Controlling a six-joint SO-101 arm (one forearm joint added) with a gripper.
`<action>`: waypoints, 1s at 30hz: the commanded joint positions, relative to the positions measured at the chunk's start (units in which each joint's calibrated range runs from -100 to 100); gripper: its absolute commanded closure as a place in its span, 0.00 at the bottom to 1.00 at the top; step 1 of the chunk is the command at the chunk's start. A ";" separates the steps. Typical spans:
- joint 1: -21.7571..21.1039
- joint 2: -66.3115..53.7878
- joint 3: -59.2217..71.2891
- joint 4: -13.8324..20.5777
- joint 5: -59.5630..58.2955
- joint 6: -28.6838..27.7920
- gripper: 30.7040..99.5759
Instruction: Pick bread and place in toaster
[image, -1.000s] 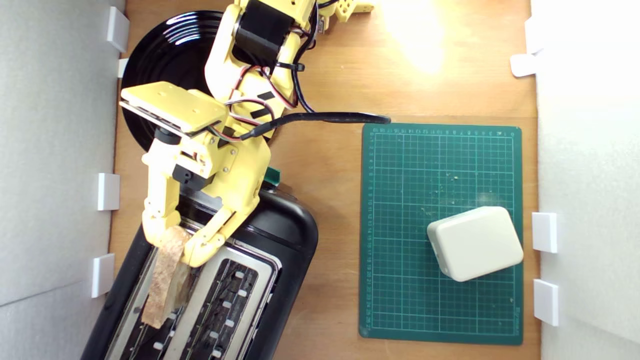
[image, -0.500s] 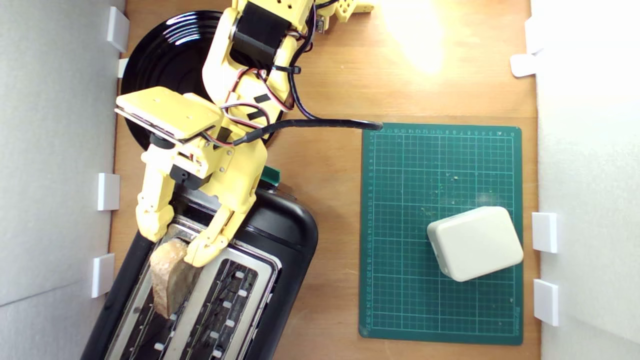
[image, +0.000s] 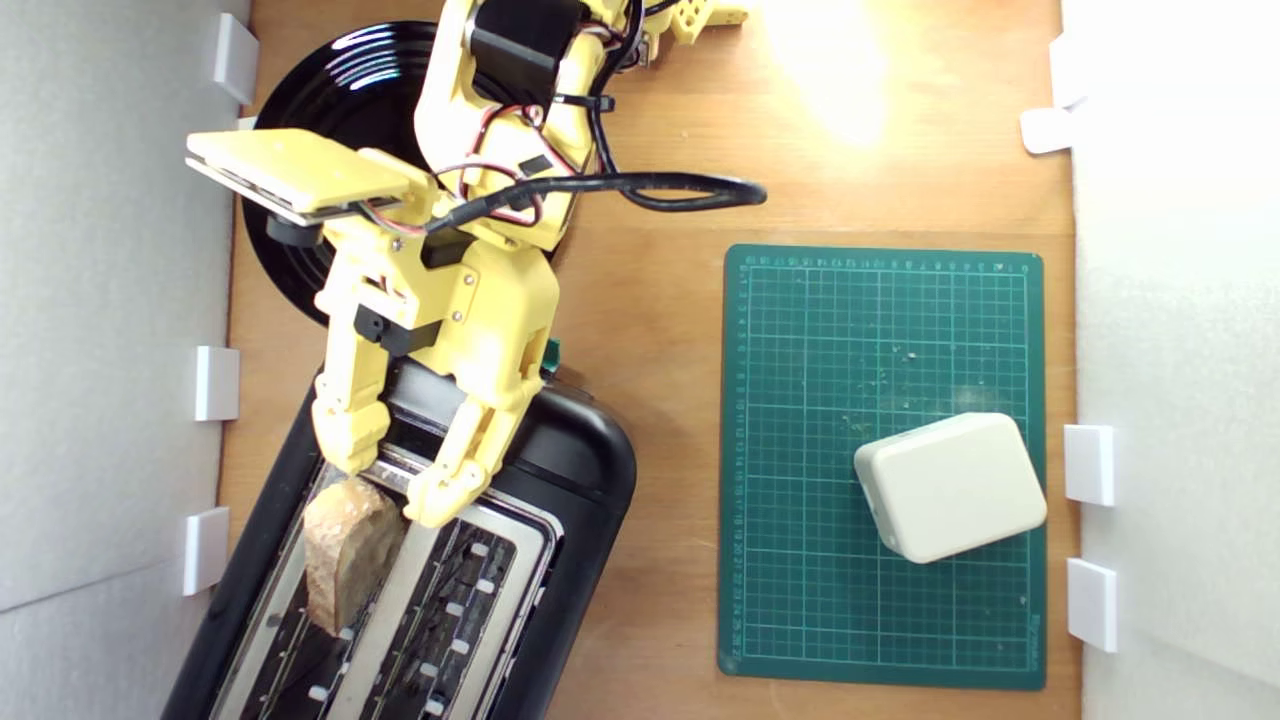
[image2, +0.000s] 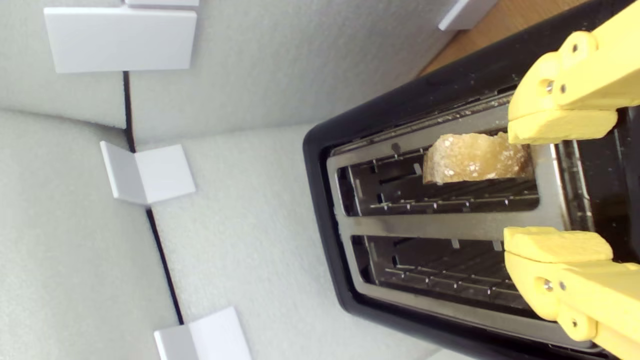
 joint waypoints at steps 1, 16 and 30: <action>-2.73 -7.08 -0.40 -0.64 -0.53 -2.39 0.37; -15.54 -23.89 1.05 -0.64 -0.19 -21.53 0.37; -27.14 -33.46 11.04 -0.73 -0.19 -30.32 0.49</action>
